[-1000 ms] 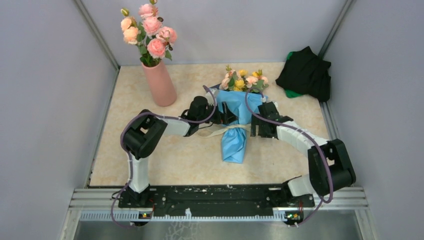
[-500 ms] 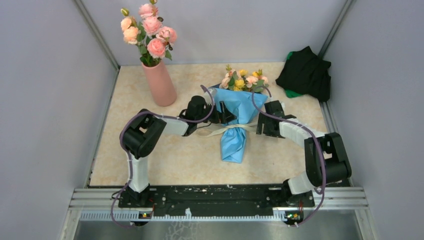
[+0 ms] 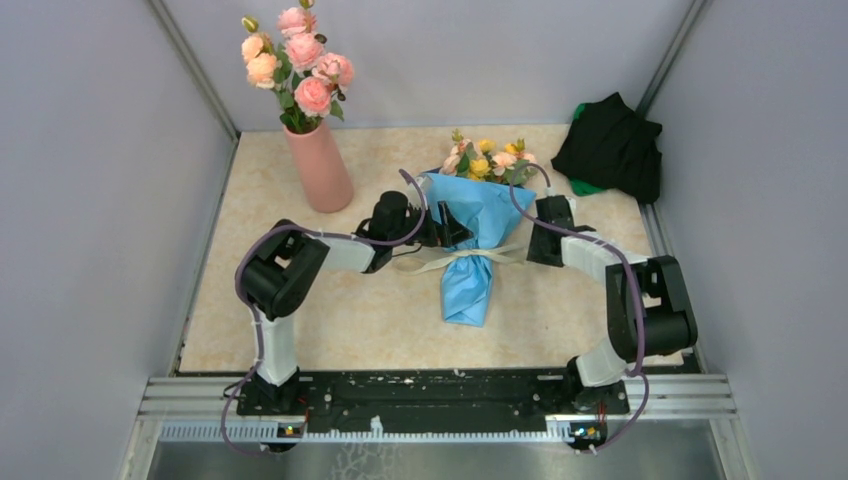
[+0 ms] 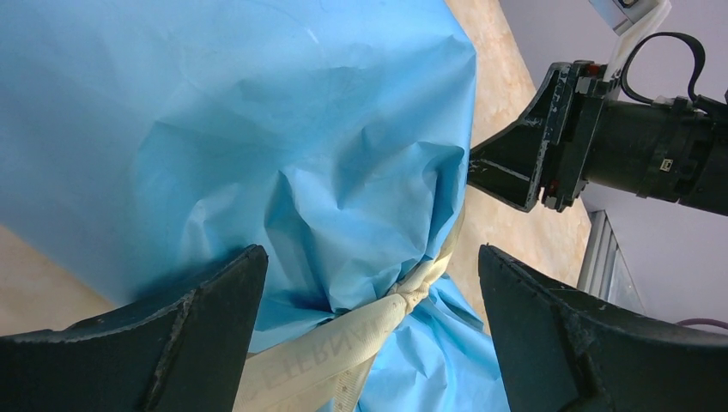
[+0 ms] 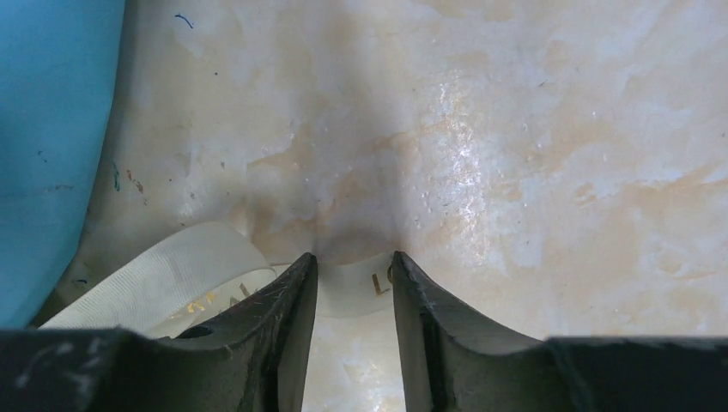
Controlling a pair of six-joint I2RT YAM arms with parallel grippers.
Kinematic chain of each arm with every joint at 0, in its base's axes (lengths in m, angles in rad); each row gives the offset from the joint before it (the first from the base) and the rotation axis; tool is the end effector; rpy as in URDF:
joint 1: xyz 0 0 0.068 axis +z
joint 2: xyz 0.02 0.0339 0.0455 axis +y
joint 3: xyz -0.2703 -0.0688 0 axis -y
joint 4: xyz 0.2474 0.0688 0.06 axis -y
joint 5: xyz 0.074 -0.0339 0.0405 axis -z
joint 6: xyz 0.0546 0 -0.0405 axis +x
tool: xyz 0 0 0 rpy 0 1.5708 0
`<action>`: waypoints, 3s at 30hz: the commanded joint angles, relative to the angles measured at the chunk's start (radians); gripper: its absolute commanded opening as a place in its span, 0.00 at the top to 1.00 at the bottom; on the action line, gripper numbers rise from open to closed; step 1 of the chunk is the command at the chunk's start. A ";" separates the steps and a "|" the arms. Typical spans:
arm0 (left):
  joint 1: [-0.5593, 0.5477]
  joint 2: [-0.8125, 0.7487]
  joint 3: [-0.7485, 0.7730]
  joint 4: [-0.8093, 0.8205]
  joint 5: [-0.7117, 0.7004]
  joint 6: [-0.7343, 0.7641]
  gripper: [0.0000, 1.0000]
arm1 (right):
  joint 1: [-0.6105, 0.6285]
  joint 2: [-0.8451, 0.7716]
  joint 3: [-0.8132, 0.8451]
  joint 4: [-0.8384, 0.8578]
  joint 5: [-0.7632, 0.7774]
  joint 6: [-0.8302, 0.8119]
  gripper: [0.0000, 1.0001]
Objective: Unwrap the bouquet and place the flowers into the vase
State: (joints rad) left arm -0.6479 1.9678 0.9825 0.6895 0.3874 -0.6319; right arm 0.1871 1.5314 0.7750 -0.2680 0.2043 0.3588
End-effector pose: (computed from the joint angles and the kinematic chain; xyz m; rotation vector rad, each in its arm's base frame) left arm 0.3307 -0.2762 0.1534 0.3092 2.0149 -1.2096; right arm 0.2936 0.0443 0.1485 0.2930 2.5462 -0.0594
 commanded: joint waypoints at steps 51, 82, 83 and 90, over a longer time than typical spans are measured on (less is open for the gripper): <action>0.003 0.294 0.298 0.141 0.386 -0.186 0.01 | 0.000 -0.563 0.093 -0.260 -0.136 0.042 1.00; 0.078 0.327 0.226 0.116 0.371 -0.161 0.01 | -0.136 -0.586 0.490 -0.389 0.032 -0.041 1.00; 0.079 0.325 0.223 0.117 0.373 -0.164 0.01 | -0.148 -0.583 0.509 -0.392 0.043 -0.043 1.00; 0.089 0.298 0.199 0.168 0.403 -0.203 0.01 | -0.211 -0.592 0.603 -0.368 0.172 -0.038 1.00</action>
State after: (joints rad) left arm -0.5777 2.2719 1.2201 0.9173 0.7887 -0.8448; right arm 0.0063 0.9539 1.3022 -0.6811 0.2726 0.3325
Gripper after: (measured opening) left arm 0.987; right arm 0.006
